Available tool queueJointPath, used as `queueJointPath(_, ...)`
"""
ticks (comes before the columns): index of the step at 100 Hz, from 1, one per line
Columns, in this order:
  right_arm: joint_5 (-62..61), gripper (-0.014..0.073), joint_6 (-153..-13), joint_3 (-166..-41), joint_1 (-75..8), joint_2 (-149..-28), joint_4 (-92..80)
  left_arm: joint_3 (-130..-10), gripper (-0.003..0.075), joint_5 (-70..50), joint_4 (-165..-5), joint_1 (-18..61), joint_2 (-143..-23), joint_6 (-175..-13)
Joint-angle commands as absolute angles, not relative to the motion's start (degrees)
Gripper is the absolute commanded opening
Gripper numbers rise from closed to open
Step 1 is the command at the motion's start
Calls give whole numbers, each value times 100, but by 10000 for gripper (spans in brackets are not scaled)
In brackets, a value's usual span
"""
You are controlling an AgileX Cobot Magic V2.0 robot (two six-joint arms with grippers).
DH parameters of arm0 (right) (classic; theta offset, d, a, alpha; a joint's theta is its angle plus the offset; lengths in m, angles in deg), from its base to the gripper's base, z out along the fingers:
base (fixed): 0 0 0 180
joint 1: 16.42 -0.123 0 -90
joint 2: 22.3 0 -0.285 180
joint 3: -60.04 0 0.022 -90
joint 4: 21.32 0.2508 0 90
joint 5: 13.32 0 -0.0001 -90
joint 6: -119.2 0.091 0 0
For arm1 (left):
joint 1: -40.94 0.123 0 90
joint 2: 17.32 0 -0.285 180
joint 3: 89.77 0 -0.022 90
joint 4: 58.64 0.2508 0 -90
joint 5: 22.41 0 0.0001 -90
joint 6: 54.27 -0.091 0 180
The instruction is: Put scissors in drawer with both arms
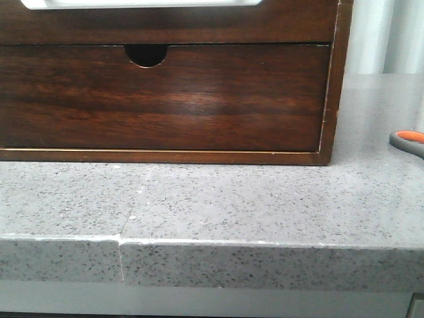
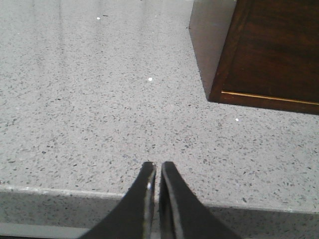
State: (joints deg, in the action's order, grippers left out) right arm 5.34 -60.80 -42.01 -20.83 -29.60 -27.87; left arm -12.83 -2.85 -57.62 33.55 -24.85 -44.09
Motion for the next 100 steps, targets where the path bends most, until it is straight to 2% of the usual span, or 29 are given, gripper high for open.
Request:
queueJointPath(1,284,-66,-6080,-4023,-2039,-2806,-2806,-1164,-20,-542,-5820,3368,-2302,-4354)
queueJointPath(25,216,-66,-6080,-4023,-2039,-2806,-2816,-1164,-20,-542,-5820,3368,-2302,-4354)
queueJointPath(39,-513,-66,-6080,-4023,-2039,-2806,-2754,-1164,-20,-712,-5864,3368,-2302,-4362)
queueJointPath(44,-967,-66,-6080,-4023,-2039,-2806,-2414,-1164,-20,-968,-6437,3368,-2302,-4296)
queueJointPath(52,-1527,-66,-6080,-4023,-2039,-2806,-1559,-1164,-20,-1273,-8188,3368,-2302,-4280)
queueJointPath(68,-1543,-66,-6080,-4023,-2039,-2806,-509,-1164,-20,-1562,-9956,3368,-2302,-4280)
queueJointPath(83,-1607,-66,-6080,-4046,-2039,-2806,694,-1178,-20,-1537,-10969,3368,-2302,-4280)
queueJointPath(100,-1555,-66,-6080,-4290,-2039,-2806,1260,-1554,-20,-1044,-10891,3368,-2345,-4414)
